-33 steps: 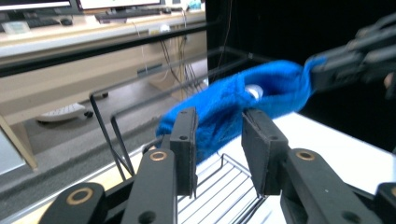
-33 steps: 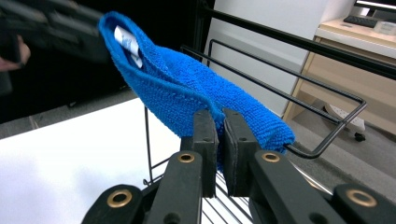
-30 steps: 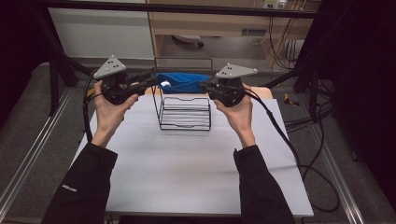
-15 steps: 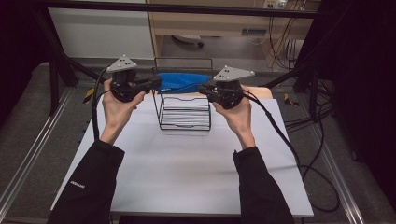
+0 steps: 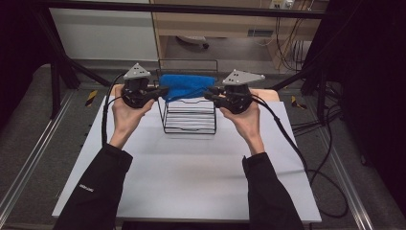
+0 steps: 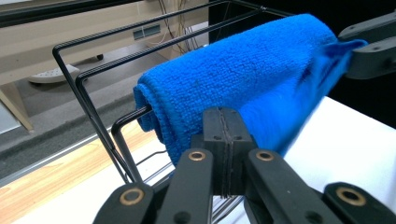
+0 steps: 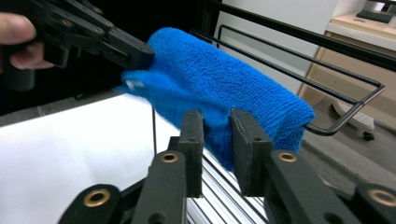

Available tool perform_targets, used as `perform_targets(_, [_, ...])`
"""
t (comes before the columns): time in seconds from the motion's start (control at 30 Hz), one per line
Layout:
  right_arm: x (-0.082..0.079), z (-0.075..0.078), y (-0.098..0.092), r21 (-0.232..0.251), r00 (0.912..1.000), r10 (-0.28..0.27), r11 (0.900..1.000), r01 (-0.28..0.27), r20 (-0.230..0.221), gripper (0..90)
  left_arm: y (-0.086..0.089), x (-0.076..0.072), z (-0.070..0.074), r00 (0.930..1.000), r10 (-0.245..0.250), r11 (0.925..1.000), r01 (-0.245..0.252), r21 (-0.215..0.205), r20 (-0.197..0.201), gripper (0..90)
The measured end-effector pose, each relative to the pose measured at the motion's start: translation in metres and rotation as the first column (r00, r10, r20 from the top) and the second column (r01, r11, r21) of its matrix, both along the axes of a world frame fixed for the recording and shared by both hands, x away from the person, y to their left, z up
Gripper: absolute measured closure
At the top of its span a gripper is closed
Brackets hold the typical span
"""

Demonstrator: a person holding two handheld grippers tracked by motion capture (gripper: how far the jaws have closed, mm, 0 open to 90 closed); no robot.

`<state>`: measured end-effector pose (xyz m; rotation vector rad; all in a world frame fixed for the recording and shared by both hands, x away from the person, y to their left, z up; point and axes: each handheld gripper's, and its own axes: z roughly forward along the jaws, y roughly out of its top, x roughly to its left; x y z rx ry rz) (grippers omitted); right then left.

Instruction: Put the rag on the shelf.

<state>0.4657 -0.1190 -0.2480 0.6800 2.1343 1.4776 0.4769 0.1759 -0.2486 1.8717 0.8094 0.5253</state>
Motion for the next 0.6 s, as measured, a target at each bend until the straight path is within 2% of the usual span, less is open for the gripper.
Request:
perform_targets(0.07, [-0.001, 0.002, -0.001, 0.029, 0.9999, 0.005, 1.0, -0.005, -0.011, 66.7, -0.001, 0.001, -0.002, 1.0, 0.004, 0.9999, -0.004, 0.01, 0.0, 89.7])
perform_targets(0.17, [-0.002, 0.004, -0.003, 0.051, 0.9998, 0.005, 0.999, -0.005, -0.017, 66.3, -0.002, 0.003, -0.005, 1.0, 0.007, 0.9998, -0.007, 0.018, 0.0, 89.8])
perform_targets(0.27, [0.001, 0.002, -0.004, 0.046, 0.9991, -0.01, 0.999, 0.012, -0.041, 74.7, -0.003, 0.005, -0.009, 1.0, 0.008, 0.9997, -0.008, 0.022, 0.0, 89.8])
perform_targets(0.4, [0.007, -0.008, -0.004, 0.049, 0.9954, -0.039, 0.998, 0.043, -0.088, 84.9, -0.004, 0.007, -0.013, 1.0, 0.007, 0.9996, -0.007, 0.027, 0.002, 89.8])
perform_targets(0.6, [0.016, -0.024, -0.008, 0.038, 0.9893, -0.096, 0.994, 0.1, -0.111, 87.4, -0.005, 0.01, -0.018, 1.0, 0.01, 0.9998, -0.01, 0.019, 0.002, 89.7])
